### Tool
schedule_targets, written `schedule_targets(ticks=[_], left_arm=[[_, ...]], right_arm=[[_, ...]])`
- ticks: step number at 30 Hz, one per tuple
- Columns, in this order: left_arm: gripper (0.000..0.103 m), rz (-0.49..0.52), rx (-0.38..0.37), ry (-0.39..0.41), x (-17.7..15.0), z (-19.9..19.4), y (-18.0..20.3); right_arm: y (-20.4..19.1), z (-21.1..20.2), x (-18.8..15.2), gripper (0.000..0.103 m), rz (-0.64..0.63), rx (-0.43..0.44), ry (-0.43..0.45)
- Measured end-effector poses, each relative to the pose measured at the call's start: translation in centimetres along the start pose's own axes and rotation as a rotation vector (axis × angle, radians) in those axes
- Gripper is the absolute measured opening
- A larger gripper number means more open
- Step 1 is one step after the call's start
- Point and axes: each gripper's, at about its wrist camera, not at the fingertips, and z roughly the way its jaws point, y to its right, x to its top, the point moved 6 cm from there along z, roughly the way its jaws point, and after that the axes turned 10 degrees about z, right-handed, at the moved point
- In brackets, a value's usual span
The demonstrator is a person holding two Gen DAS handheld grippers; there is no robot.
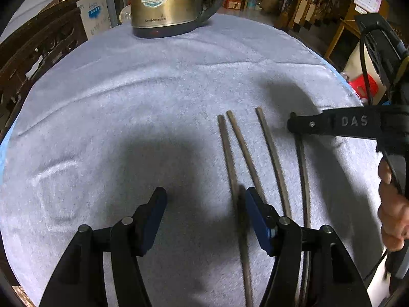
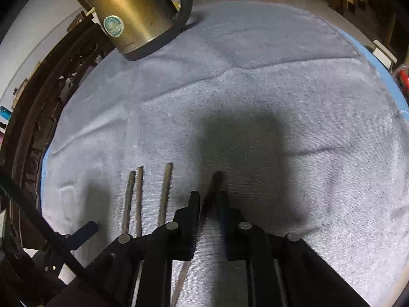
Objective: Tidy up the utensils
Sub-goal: 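Grasp a dark chopstick with the right gripper while the left gripper grasps another, then lift both chopsticks and carry them over the dark grey cup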
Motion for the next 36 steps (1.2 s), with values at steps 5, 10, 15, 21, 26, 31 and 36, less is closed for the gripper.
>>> schedule_targets(ticks=[5, 10, 15, 21, 26, 31, 36], left_arm=[[0.039, 0.009, 0.062, 0.02, 0.8, 0.6, -1.0], [0.009, 0.011, 0.035, -0.002, -0.1, 0.0, -3.0], [0.009, -0.002, -0.064, -0.045, -1.9, -0.9, -4.5], [0.039, -0.023, -0.033, -0.037, -0.4, -1.2, -5.3], [0.04, -0.002, 0.005, -0.051, 1.8, 0.5, -4.9], [0.04, 0.002, 0.057, -0.04, 3.0, 2.0, -4.8], [0.028, 0.039, 0.062, -0.015, 3.5, 2.2, -3.8]], right_arm=[[-1.0, 0.4, -0.2, 0.017, -0.06, -0.033, 0.023], [-0.7, 0.1, -0.8, 0.009, -0.116, -0.066, 0.021], [0.4, -0.6, -1.3, 0.009, -0.146, -0.092, -0.011], [0.4, -0.9, -2.3, 0.02, -0.173, -0.118, -0.089], [1.0, -1.5, -2.7, 0.053, -0.154, -0.138, -0.07], [1.4, -1.5, -3.2, 0.028, -0.211, -0.208, -0.035], [-0.1, -1.0, -3.7, 0.014, -0.292, -0.244, 0.0]])
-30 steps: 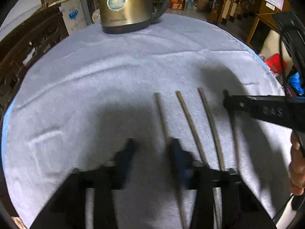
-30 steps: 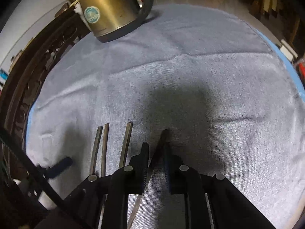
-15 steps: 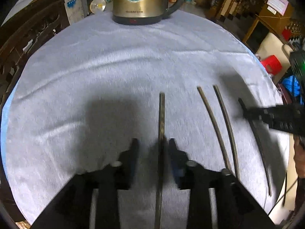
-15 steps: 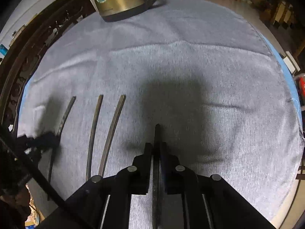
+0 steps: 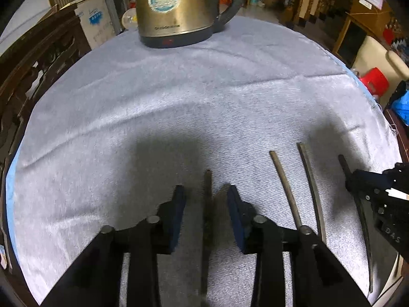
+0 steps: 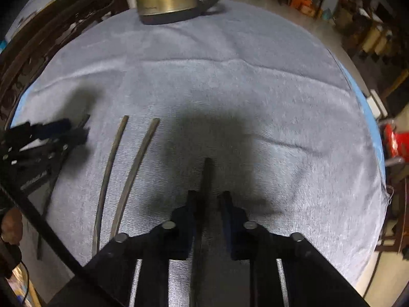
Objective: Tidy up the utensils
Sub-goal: 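Lift both chopsticks and carry them over the dark grey cup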
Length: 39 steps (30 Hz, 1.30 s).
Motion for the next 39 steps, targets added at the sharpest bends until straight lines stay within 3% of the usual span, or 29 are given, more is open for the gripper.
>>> schedule_targets(ticks=[3, 4, 7, 11, 18, 24, 32, 39], left_arm=[[0.007, 0.014, 0.006, 0.001, -0.1, -0.1, 0.5], [0.006, 0.016, 0.008, 0.001, -0.4, -0.2, 0.6], [0.006, 0.003, 0.012, 0.008, -1.7, -1.0, 0.5], [0.005, -0.077, 0.008, 0.035, -4.0, -2.8, -0.8], [0.005, -0.182, 0.052, 0.21, -7.3, -10.7, -2.6], [0.005, -0.266, 0.083, 0.304, -10.3, -15.6, -3.2], [0.005, -0.305, 0.165, 0.343, -13.4, -19.2, -3.0], [0.005, -0.298, 0.195, 0.457, -15.1, -23.6, -1.5]], right_arm=[[-1.1, 0.2, 0.1, 0.009, -0.028, -0.008, 0.015], [-1.1, 0.2, 0.1, 0.009, -0.018, -0.003, 0.016], [-1.2, 0.2, 0.0, 0.008, 0.024, 0.034, 0.025], [1.5, -1.0, -0.6, 0.007, 0.116, 0.122, 0.053], [4.9, -6.2, -2.6, 0.007, 0.207, 0.207, 0.184], [6.2, -11.8, -4.4, 0.007, 0.268, 0.28, 0.306], [6.1, -16.0, -8.0, 0.006, 0.33, 0.354, 0.413], [7.7, -18.7, -11.3, 0.006, 0.37, 0.409, 0.498]])
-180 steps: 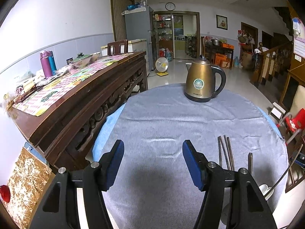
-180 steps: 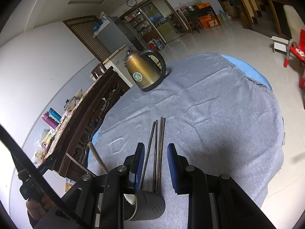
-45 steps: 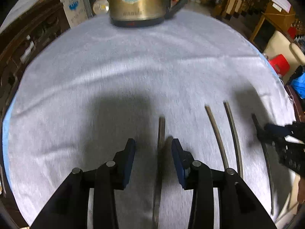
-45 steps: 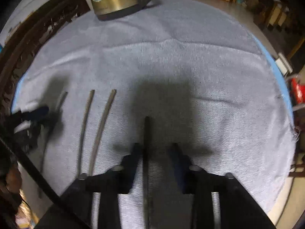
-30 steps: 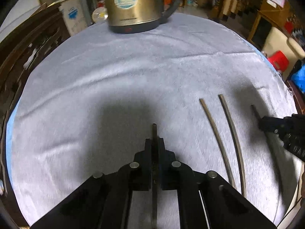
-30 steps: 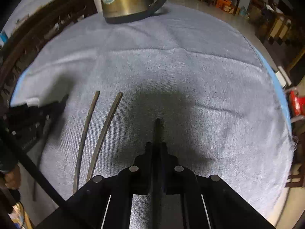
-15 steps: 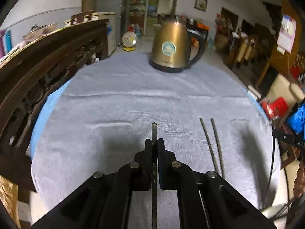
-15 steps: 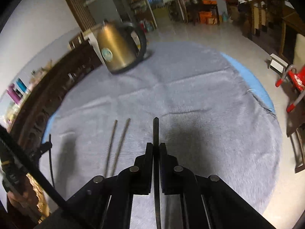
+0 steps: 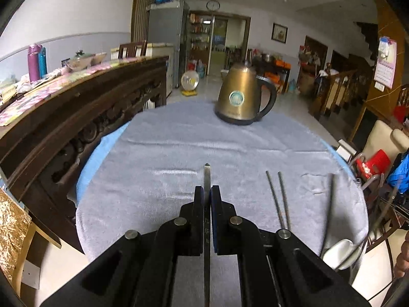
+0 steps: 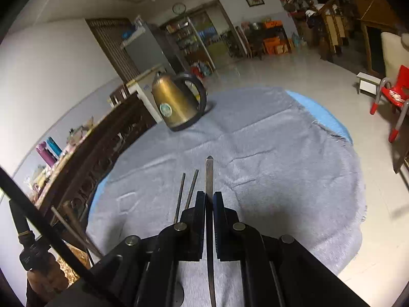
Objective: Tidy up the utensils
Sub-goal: 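Lift both chopsticks and carry them over the dark grey cup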
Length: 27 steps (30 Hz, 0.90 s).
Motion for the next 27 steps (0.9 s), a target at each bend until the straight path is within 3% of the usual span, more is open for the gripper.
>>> schedule_targets(ticks=[14, 27], left_arm=[[0.005, 0.067, -0.063, 0.088, 0.2, -6.0, 3.5], [0.005, 0.084, -0.111, 0.188, 3.0, -10.4, 5.0]], right_arm=[[0.1, -5.7, 0.6, 0.007, 0.117, 0.146, 0.156], [-3.8, -9.6, 0.6, 0.007, 0.04, 0.233, 0.264]])
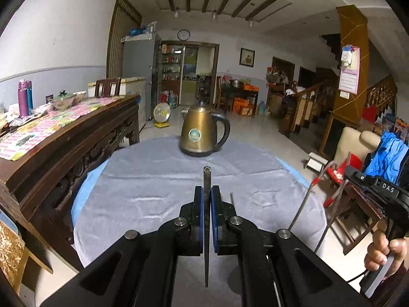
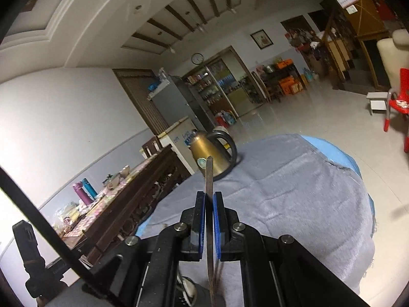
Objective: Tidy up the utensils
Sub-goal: 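Lift both chopsticks and carry them over the dark grey cup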
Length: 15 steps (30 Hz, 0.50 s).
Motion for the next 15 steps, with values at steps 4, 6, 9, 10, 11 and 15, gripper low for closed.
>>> schedule_targets(ticks=[4, 6, 9, 10, 11, 15], left_arm=[[0.005, 0.003, -0.002, 0.021, 1.3, -0.9, 0.0], [0.005, -0.008, -0.011, 0.036, 2.1, -1.4, -0.1], [0.005, -0.006, -0.016, 0.084, 3.4, -2.8, -0.1], [0.005, -0.002, -0.016, 0.101, 3.9, -3.3, 0.0], [0.005, 0.0, -0.02, 0.121, 4.5, -3.8, 0.1], [0.005, 0.007, -0.048, 0.181, 6.1, -5.2, 0.9]], right_arm=[[-2.0, -0.8, 0.3, 0.007, -0.015, 0.056, 0.021], [-2.9, -1.1, 0.5, 0.006, -0.019, 0.076, 0.033], [-4.5, -1.7, 0.9, 0.007, -0.03, 0.116, 0.062], [-5.1, -1.8, 1.1, 0.007, -0.036, 0.125, 0.075], [-5.7, -2.0, 1.2, 0.007, -0.044, 0.133, 0.087], [-7.2, -1.8, 1.2, 0.007, -0.058, 0.153, 0.115]])
